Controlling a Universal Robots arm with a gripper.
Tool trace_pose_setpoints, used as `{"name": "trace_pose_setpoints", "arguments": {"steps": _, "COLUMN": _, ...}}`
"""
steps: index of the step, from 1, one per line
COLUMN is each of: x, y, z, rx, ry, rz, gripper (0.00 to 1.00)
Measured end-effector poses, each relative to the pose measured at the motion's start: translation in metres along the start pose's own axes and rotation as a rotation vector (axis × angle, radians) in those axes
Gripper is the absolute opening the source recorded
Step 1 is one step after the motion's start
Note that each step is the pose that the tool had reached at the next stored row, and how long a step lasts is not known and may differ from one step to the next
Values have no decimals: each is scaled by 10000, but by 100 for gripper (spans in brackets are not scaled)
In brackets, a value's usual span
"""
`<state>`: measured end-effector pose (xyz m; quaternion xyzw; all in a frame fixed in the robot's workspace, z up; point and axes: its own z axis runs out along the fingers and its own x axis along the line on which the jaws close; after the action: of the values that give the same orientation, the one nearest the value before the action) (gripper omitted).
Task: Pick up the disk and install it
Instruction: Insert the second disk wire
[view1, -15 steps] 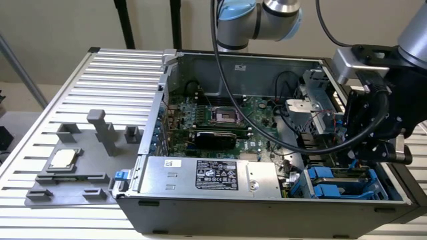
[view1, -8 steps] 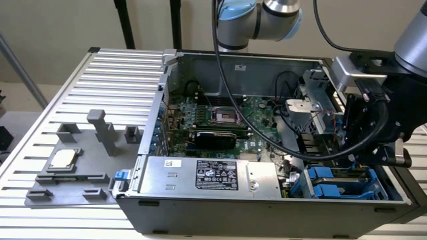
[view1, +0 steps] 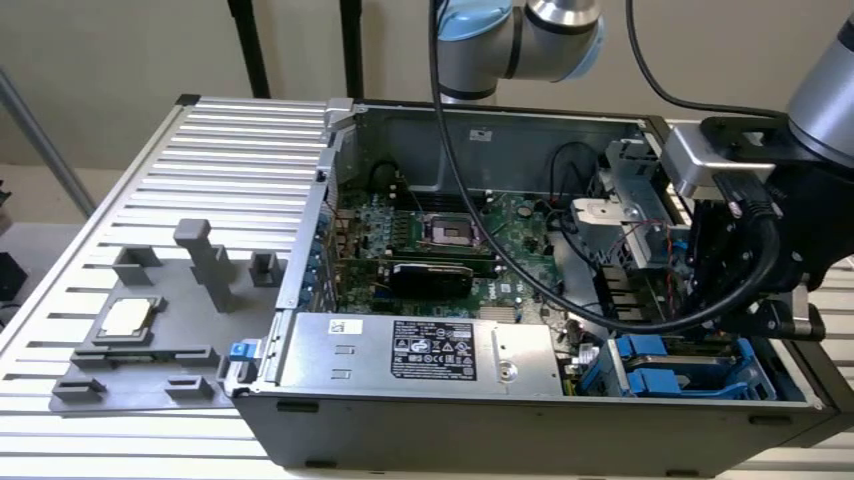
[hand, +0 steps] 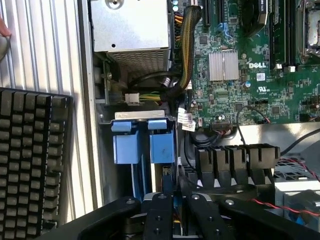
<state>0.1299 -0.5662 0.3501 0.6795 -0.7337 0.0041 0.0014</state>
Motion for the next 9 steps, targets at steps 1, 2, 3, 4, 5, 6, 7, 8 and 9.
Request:
{"name": "trace_pose_setpoints", "arguments": {"steps": 1, "x": 1, "y": 0, "z": 4, "rx": 2, "ry": 0, "rz": -7, "gripper": 16}}
{"name": "trace_pose_setpoints", "arguments": {"steps": 2, "x": 2, "y": -1, "z": 7, "rx": 3, "ry": 0, "rz": -12, "gripper": 16}}
{"name": "trace_pose_setpoints", "arguments": {"steps": 3, "x": 4, "y": -2, "z": 11, "rx": 3, "ry": -2, "rz": -18, "gripper": 16}}
{"name": "trace_pose_setpoints", "arguments": {"steps": 4, "x": 6, "y": -4, "z": 14, "rx": 3, "ry": -3, "rz": -23, "gripper": 16}}
{"name": "trace_pose_setpoints", "arguments": {"steps": 5, "x": 9, "y": -5, "z": 18, "rx": 3, "ry": -2, "rz": -26, "gripper": 16}}
{"name": "trace_pose_setpoints", "arguments": {"steps": 6, "x": 13, "y": -6, "z": 23, "rx": 3, "ry": -2, "rz": -30, "gripper": 16}}
{"name": "trace_pose_setpoints", "arguments": {"steps": 7, "x": 17, "y": -8, "z": 28, "rx": 4, "ry": -2, "rz": -34, "gripper": 16}}
{"name": "trace_pose_setpoints", "arguments": {"steps": 8, "x": 21, "y": -9, "z": 33, "rx": 4, "ry": -2, "rz": -36, "gripper": 16}}
{"name": "trace_pose_setpoints", "arguments": {"steps": 9, "x": 24, "y": -9, "z": 39, "rx": 6, "ry": -2, "rz": -38, "gripper": 16}}
